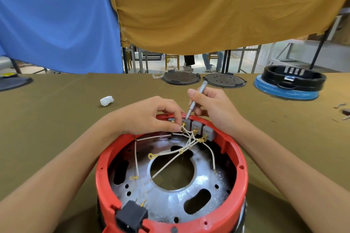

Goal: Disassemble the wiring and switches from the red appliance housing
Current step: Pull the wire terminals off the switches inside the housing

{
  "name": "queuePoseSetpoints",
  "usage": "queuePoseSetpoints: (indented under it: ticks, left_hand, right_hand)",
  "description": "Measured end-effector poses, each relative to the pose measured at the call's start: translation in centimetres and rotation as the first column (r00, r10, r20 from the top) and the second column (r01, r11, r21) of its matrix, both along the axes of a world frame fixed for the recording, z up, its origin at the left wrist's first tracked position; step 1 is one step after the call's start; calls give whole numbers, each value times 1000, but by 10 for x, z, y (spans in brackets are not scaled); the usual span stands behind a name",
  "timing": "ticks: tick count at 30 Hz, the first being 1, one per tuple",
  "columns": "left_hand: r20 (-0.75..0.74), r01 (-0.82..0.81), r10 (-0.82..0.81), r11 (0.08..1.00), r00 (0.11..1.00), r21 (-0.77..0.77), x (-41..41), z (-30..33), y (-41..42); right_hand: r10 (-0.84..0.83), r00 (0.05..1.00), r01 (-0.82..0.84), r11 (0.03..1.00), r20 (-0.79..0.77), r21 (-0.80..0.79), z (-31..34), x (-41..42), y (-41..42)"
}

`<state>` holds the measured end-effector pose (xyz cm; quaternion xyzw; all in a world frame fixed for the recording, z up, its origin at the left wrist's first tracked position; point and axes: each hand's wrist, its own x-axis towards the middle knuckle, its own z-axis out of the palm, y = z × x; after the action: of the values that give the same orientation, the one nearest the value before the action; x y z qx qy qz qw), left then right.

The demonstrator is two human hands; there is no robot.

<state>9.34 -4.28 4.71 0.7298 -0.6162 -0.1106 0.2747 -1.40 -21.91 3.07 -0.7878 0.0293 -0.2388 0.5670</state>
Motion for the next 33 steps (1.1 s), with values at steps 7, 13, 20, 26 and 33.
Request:
queuePoseSetpoints:
  ticks: [7, 13, 20, 26, 33]
  left_hand:
    - [27, 8, -8, 1000, 1000, -21, -3, 3, 0]
    - [-6, 16, -16, 1000, 1000, -13, -2, 3, 0]
    - [11, 2, -2, 1000, 1000, -10, -1, 2, -1]
    - [-10, -3, 3, 1000, 1000, 10, 3, -1, -1]
    - [-15, 6, -6, 1000, 1000, 2, 5, -2, 0]
  right_hand:
    - [41, 983, 79, 784, 177, -616, 10, -18, 4]
    - [143, 980, 14, 640, 138, -768, 14, -27, 9]
    - [21, 991, 51, 857, 135, -512, 11, -18, 9]
    - [-9, 994, 37, 968, 112, -250, 5, -8, 0]
    - [-37, 999, 37, 998, 4, 53, -3, -3, -4]
